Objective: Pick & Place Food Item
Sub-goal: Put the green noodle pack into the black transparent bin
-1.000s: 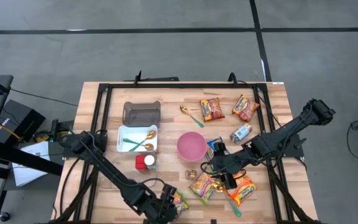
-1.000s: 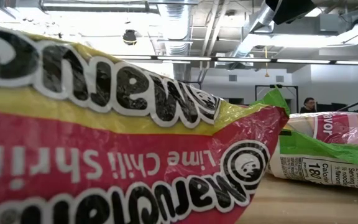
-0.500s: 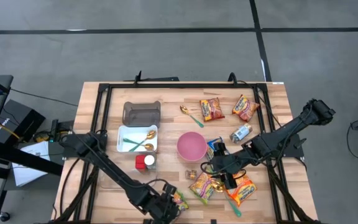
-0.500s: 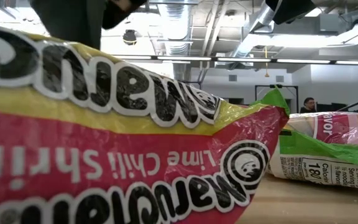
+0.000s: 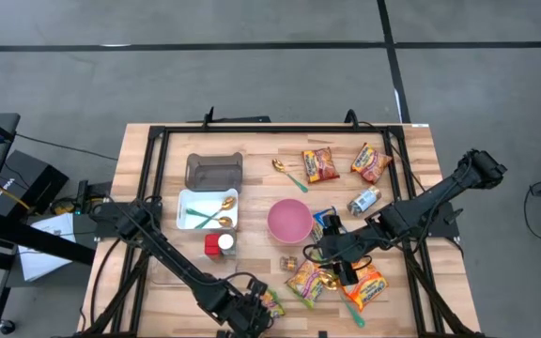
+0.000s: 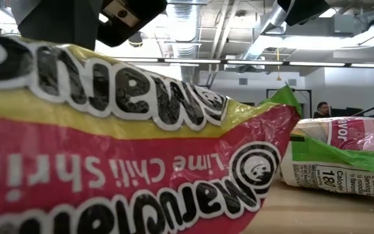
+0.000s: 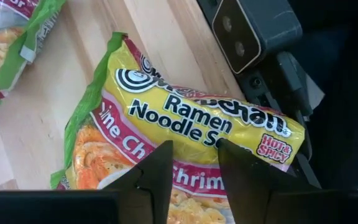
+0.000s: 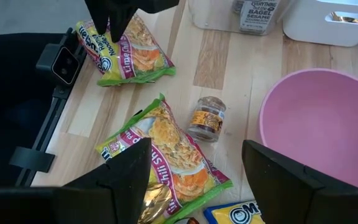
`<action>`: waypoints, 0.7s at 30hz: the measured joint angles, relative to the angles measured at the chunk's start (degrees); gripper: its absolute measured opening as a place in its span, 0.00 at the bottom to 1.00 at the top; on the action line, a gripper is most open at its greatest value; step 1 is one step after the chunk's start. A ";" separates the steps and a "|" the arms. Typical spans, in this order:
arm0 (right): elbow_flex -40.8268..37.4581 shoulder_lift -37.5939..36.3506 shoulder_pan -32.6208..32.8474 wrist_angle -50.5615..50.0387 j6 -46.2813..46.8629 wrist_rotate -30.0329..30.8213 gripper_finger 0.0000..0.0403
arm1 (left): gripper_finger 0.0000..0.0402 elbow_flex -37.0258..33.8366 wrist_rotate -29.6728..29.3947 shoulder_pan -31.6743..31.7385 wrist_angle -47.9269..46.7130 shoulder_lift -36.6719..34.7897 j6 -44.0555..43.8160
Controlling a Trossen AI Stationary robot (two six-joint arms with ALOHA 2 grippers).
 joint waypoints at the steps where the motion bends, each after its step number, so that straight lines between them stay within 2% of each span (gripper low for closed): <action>1: 0.00 0.00 0.00 0.00 0.00 0.02 0.60 | 0.28 -0.41 0.03 0.04 0.78 -0.02 -0.82; 6: 0.00 0.00 0.00 0.00 -0.01 0.01 0.60 | 0.26 -2.28 1.07 0.20 5.29 -0.06 -0.91; 11: 0.00 0.00 0.00 -0.03 -0.08 0.00 0.60 | 0.23 -2.56 1.48 0.32 5.67 -0.08 -0.90; 19: 0.00 0.00 0.00 -0.04 -0.11 0.00 0.60 | 0.03 -2.63 1.70 1.07 5.66 -0.03 -0.97; 21: 0.00 0.00 0.00 -0.07 -0.11 0.00 0.60 | 0.02 -2.72 1.81 1.32 5.65 -0.27 -0.97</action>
